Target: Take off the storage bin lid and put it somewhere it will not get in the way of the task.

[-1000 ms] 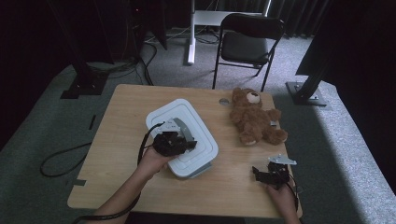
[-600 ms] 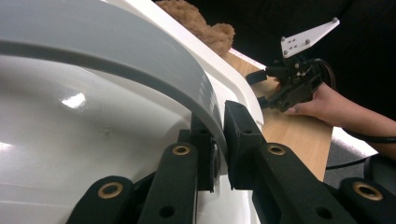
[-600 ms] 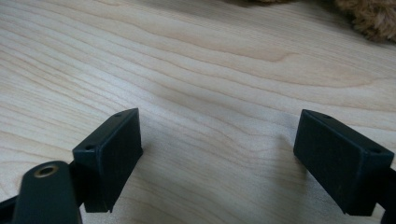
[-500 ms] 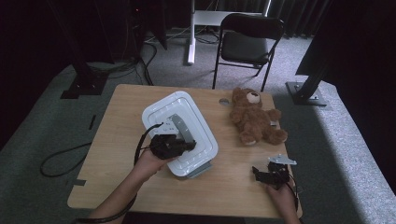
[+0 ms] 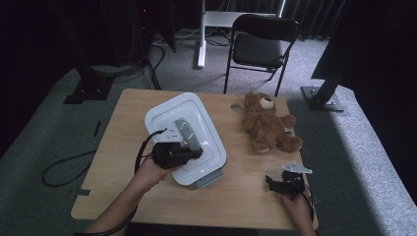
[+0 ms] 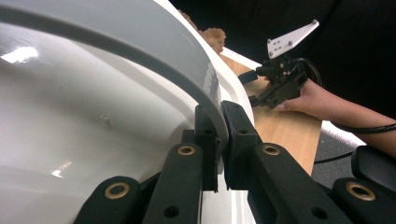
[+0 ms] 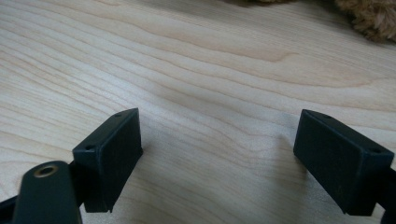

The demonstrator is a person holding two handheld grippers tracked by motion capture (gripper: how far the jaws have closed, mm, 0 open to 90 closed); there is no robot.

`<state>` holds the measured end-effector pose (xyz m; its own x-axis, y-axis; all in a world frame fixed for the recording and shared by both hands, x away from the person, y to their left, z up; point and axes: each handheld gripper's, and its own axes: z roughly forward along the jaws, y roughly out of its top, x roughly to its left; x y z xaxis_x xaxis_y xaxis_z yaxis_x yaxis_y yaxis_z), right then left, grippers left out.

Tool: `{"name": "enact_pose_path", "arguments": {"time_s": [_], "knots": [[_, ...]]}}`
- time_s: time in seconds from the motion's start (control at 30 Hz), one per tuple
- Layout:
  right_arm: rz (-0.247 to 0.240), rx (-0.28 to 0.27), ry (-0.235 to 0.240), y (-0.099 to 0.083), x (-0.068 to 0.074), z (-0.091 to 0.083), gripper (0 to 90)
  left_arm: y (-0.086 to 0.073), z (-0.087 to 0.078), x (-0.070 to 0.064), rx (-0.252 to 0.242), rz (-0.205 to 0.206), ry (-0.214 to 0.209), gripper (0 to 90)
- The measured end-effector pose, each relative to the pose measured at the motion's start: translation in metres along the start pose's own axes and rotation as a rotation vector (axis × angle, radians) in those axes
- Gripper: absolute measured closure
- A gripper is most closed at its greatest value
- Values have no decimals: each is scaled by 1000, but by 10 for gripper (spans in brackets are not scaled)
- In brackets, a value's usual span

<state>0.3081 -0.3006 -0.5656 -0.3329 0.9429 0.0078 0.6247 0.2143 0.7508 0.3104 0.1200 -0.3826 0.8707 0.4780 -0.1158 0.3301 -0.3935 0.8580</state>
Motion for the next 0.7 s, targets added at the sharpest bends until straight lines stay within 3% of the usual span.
{"name": "enact_pose_path", "arguments": {"time_s": [0.7], "knots": [[0, 1, 1, 0, 0, 0, 143, -10, -47, 9, -23, -21, 73, 871]]}}
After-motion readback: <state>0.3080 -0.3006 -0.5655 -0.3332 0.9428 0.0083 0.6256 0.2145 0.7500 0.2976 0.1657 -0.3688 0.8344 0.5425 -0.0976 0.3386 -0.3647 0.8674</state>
